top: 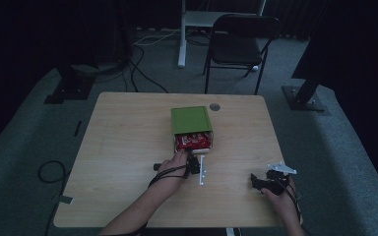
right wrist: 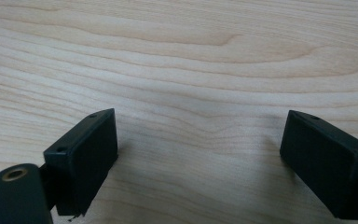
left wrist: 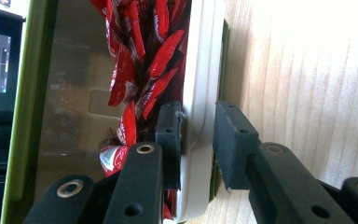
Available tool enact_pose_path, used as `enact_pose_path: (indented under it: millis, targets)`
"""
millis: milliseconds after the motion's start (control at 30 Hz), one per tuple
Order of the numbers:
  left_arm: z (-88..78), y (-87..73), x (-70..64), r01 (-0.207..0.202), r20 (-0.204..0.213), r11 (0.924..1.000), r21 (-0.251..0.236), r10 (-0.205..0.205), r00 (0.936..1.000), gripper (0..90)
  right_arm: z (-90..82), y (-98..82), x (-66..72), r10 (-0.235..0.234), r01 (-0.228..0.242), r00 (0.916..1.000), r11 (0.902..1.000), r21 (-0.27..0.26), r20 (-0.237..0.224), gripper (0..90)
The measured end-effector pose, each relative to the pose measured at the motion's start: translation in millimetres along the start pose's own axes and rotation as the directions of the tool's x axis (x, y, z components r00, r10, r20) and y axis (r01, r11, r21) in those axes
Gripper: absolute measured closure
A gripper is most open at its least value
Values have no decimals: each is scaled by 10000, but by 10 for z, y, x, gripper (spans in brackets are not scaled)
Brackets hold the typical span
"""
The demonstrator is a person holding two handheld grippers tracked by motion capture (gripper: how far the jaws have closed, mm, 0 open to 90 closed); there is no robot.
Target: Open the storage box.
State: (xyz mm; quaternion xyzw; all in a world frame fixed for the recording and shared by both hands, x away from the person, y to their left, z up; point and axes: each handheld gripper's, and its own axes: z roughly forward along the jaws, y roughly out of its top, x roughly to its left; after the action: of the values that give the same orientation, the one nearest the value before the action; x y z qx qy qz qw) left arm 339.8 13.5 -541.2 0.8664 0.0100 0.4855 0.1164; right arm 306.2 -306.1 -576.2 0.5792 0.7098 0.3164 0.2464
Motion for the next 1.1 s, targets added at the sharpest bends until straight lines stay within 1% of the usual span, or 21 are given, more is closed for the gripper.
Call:
enact_pose_path:
  millis: [100,200,267,300,367,400,467,500,533,633,667,733,767,833,867,933,967,1033,1100]
  targets:
    - [-14,1,-14,89,16,9999,-57,-89,10000,734,0,0,0,0,0,10000,10000,-1,1,105]
    - [-37,4,-15,55,73,10000,6,-55,10000,735,0,0,0,-1,1,10000,10000,-1,-2,105]
    - [-52,6,-17,269,163,9996,-87,-268,9995,735,0,0,0,-2,2,10000,10000,1,0,105]
    - [-66,7,-15,132,190,9999,8,-132,9997,736,0,0,0,-2,2,10000,10000,0,2,105]
    - [-91,12,-12,297,341,9995,-44,-295,9990,738,0,0,0,-3,3,10000,10000,1,3,105]
    - [-101,14,-18,454,378,9989,-110,-450,9983,738,0,0,0,-5,5,10000,10000,1,2,105]
    - [-121,14,-30,357,376,9993,-71,-354,9987,739,0,0,0,-3,3,10000,10000,1,2,105]
    - [-132,16,-37,468,385,9989,-87,-464,9982,739,0,0,0,-4,4,10000,10000,-1,3,105]
    - [-138,15,-40,385,387,9992,-58,-382,9985,739,0,0,0,-3,3,10000,10000,1,1,105]
    - [-174,27,-47,361,447,9993,-15,-360,9984,741,0,0,0,-5,5,10000,10000,0,3,105]
    - [-180,28,-52,426,458,9991,-55,-423,9981,741,0,0,0,-3,3,10000,10000,-1,3,105]
    - [-206,28,-60,336,480,9994,-14,-335,9983,742,0,0,0,-4,4,10000,10000,-1,3,105]
    - [-222,27,-70,468,501,9989,-52,-465,9977,742,0,0,0,-2,2,10000,10000,0,3,105]
    - [-247,26,-79,370,522,9993,-10,-369,9980,744,0,0,0,-2,2,10000,10000,-1,3,105]
    - [-262,29,-85,484,532,9988,-78,-479,9974,744,0,0,0,-4,4,10000,10000,-2,2,105]
    - [-297,35,-91,414,511,9991,-129,-407,9979,764,0,0,0,-2,2,10000,10000,-1,1,105]
    - [-320,43,-91,511,466,9986,-163,-503,9976,773,0,0,0,-2,2,10000,10000,-1,3,105]
    - [-352,50,-87,373,394,9992,-134,-368,9985,807,0,0,0,-4,4,10000,10000,-2,2,105]
    - [-366,49,-86,338,467,9994,-39,-336,9983,819,0,0,0,-5,5,10000,10000,-3,-2,106]
